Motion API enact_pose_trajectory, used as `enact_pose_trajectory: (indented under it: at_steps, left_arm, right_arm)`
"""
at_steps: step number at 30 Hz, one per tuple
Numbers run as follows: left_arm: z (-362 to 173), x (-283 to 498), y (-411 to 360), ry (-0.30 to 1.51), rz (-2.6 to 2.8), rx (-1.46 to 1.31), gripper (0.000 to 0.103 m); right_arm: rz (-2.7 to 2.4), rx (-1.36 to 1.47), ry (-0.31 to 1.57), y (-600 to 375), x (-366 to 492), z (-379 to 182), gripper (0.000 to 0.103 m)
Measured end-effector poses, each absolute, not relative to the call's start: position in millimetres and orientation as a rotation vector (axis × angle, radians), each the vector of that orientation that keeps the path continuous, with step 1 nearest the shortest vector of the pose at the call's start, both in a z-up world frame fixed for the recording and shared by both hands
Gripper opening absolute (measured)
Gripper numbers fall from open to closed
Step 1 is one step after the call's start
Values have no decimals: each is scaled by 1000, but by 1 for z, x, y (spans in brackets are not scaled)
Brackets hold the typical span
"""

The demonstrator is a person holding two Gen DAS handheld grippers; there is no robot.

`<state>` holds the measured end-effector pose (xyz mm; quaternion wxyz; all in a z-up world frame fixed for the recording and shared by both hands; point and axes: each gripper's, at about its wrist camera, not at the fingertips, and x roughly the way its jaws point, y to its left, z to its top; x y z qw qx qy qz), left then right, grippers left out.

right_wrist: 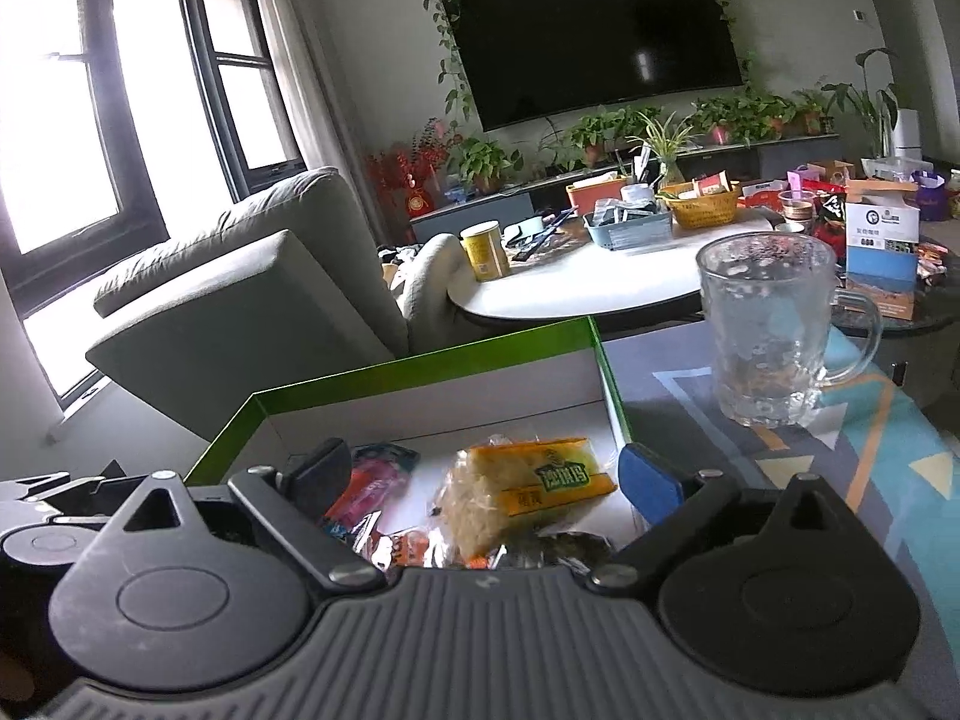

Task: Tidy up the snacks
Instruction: 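Open both tools to release the bread bag and dark packet into the box, then withdraw both open tools from the box toward the remaining snacks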

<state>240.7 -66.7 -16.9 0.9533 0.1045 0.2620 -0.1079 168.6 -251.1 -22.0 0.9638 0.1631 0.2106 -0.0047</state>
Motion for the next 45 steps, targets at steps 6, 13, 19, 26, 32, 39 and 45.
enact_pose_trajectory:
  at_steps: [6, 13, 19, 26, 32, 39, 45]
  left_arm:
    - [-12, 232, -58, 523, -211, 201, 68]
    - [-7, 207, -43, 501, -231, 191, 69]
    - [-10, 177, -28, 509, -277, 187, 69]
    - [-18, 141, -12, 537, -404, 168, 69]
    - [-30, 121, -5, 596, -475, 167, 69]
    - [-51, 96, -21, 656, -582, 254, 69]
    - [-63, 90, -34, 671, -607, 305, 68]
  right_arm:
    - [-42, 351, 413, -260, 157, -19, 70]
    - [-86, 359, 406, -274, 140, -17, 70]
    - [-114, 358, 453, -281, 121, -28, 70]
    - [-102, 361, 519, -278, 100, -44, 70]
    - [-41, 331, 569, -263, 83, -56, 70]
    - [-20, 285, 598, -249, 69, -65, 71]
    - [-23, 243, 608, -239, 66, -70, 71]
